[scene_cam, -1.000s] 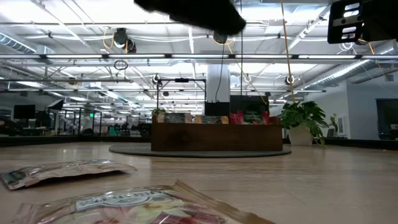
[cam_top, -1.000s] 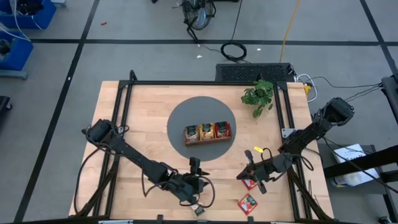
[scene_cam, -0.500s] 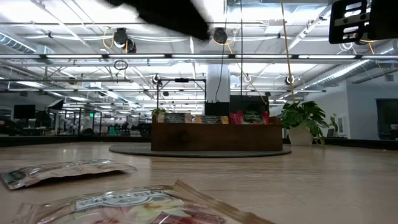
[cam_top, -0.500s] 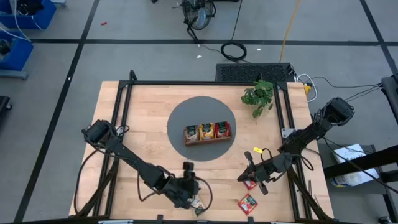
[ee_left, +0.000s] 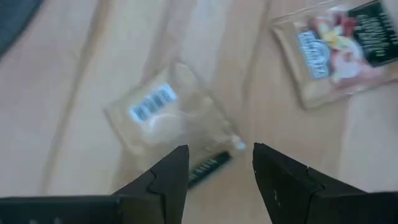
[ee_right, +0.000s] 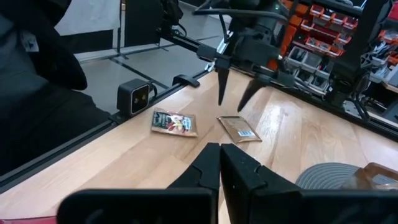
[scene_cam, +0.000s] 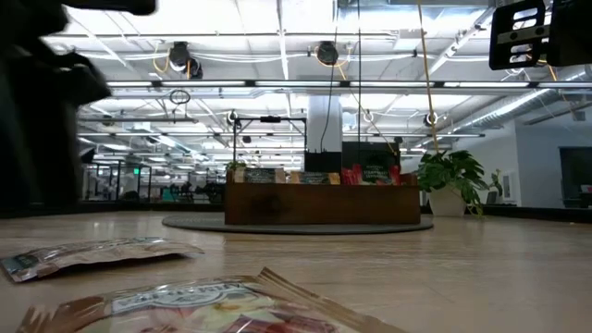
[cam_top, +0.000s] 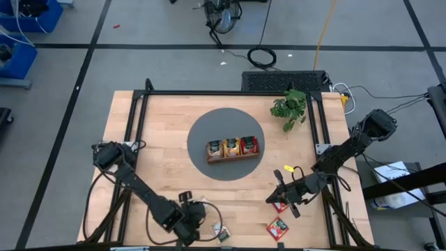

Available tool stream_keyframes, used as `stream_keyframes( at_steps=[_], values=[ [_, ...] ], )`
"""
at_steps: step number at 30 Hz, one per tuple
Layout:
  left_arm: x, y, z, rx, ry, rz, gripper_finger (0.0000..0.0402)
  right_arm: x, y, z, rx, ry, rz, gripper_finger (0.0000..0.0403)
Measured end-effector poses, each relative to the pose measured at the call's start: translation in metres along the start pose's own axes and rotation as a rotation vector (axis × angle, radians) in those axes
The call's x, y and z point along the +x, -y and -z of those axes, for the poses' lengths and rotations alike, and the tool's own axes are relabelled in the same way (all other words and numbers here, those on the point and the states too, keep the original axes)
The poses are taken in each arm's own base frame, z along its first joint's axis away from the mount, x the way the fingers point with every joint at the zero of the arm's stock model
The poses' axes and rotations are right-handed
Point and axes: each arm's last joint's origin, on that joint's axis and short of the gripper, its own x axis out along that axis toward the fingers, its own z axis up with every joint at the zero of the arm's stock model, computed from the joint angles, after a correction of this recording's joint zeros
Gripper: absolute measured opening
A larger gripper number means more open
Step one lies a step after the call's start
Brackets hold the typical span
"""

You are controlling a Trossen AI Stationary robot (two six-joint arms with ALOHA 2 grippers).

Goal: Pick & Place Tea
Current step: Put the brown tea bag into the left section of the wooden organizer

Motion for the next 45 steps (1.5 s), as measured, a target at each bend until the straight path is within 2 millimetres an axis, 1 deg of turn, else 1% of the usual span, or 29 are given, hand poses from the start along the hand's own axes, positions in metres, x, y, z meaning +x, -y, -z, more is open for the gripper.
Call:
stream_keyframes(
  at_steps=[3,5,9,14,20,24,27,32,38,42,45],
  values=[
    [-0.005,0.005,0.011,-0.034,0.007,-0.029,0.0182,0.0,0.0,0.0,0.0,0.0,0.001,0.0004],
    [-0.006,0.004,0.018,-0.052,-0.001,-0.073,0.0182,0.0,0.0,0.0,0.0,0.0,0.001,0.0004],
    [0.001,-0.002,0.022,-0.059,-0.015,-0.151,0.0182,0.0,0.0,0.0,0.0,0.0,0.001,0.0004],
    [0.014,-0.003,0.011,-0.019,-0.02,-0.107,0.0182,0.0,0.0,0.001,-0.002,-0.008,0.0,0.0004],
    [0.044,-0.002,-0.013,0.051,0.0,0.032,0.0181,0.0,0.0,0.002,0.004,-0.022,-0.003,0.0004],
    [0.058,-0.006,-0.026,0.109,0.021,0.094,0.0181,0.0,0.0,0.002,0.005,-0.02,-0.002,0.0004],
    [0.061,-0.01,-0.033,0.165,0.04,0.098,0.0181,0.0,0.0,0.002,-0.004,-0.016,-0.002,0.0004],
    [0.066,-0.019,-0.045,0.234,0.072,0.094,0.0181,0.0,0.0,0.001,0.03,-0.01,0.0,0.0004],
    [0.072,-0.027,-0.062,0.385,0.155,0.109,0.0181,0.0,0.0,0.001,-0.001,-0.013,-0.001,0.0004],
    [0.073,-0.031,-0.067,0.434,0.17,0.11,0.0182,0.0,0.0,0.001,0.039,-0.014,-0.001,0.0004],
    [0.071,-0.03,-0.068,0.439,0.155,0.158,0.0182,0.0,0.0,0.002,0.06,-0.025,-0.002,0.0004]
  ],
)
